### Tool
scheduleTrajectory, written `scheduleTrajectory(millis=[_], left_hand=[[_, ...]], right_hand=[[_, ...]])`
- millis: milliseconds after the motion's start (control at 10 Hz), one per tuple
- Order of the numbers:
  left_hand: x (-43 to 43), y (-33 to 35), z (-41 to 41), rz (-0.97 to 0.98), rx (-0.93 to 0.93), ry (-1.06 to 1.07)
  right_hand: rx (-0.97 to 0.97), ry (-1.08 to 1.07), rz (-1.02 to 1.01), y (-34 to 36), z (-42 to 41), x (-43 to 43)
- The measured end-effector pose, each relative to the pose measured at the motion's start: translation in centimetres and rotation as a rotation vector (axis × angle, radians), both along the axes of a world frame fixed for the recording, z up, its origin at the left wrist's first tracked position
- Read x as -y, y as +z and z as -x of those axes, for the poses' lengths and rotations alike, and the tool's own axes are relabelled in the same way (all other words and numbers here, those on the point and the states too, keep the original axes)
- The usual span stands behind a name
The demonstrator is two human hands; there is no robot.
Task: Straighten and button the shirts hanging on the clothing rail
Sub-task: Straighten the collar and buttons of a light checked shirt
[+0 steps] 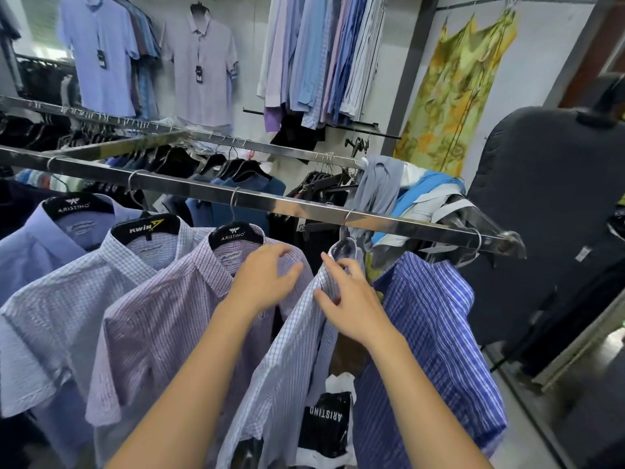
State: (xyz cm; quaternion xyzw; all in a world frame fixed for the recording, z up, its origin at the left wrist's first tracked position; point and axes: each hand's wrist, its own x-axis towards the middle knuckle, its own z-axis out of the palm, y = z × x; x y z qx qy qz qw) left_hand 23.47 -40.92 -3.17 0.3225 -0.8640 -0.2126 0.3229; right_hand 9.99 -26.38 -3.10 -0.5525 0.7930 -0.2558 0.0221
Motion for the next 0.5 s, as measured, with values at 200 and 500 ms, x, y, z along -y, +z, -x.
scheduleTrajectory(millis=[200, 500], left_hand=[[-0.8, 0.2, 0.6, -0.007, 0.04, 0.0], [-5.9, 0.3, 1.6, -0.001, 0.067, 0.152]], right_hand=[[-0.068, 0.07, -0.134, 0.7, 0.8, 0.4], [-0.111, 0.299, -0.213, 2.2, 3.9, -2.0]])
